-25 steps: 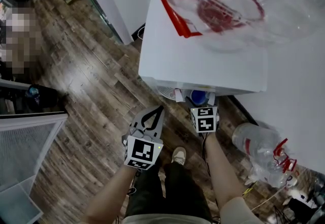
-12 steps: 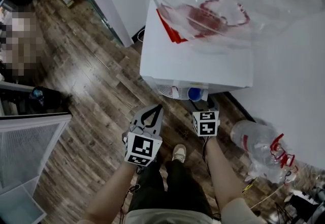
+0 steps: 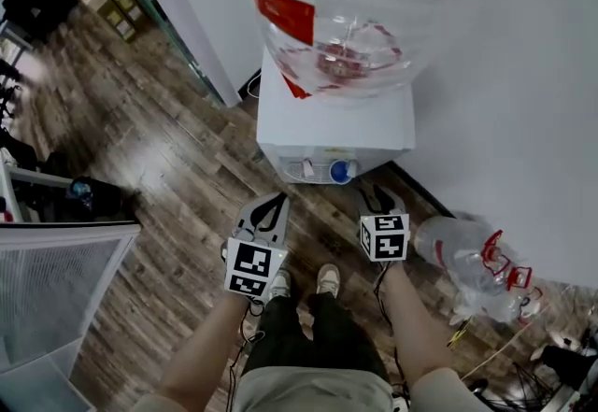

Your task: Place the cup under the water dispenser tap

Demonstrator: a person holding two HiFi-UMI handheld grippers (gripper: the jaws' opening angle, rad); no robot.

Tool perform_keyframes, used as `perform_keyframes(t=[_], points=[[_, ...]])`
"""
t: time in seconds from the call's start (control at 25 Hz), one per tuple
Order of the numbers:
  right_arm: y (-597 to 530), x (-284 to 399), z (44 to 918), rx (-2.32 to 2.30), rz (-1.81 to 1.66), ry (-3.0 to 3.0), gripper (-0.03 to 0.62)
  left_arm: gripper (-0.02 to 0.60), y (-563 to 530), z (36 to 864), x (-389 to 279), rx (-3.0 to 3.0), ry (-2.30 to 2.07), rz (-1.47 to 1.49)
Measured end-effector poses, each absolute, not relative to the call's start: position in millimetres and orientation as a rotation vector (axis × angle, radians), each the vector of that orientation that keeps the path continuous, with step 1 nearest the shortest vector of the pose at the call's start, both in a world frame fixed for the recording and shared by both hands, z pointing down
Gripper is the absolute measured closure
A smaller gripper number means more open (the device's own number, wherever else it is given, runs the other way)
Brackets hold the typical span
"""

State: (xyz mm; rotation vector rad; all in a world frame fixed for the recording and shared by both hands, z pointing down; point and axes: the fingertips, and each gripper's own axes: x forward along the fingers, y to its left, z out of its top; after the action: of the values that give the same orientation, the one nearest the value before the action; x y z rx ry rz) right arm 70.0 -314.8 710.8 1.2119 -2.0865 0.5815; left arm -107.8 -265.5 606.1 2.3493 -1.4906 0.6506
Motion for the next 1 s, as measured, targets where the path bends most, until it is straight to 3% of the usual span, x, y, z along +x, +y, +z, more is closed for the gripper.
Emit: perform_keyframes(t=[0.48,1.0], points=[[-264.3,103.7,509.4,1.372,0.594,-2.277,0.498,0.575,-231.4,475.4,-97.4,2.471,-1.512,0.608],[-208.4,107.4,291.8,1.422,0.179,-2.547,0.568,0.575,-186.6,314.8,-67.3,2.665,-1.55,0.502]])
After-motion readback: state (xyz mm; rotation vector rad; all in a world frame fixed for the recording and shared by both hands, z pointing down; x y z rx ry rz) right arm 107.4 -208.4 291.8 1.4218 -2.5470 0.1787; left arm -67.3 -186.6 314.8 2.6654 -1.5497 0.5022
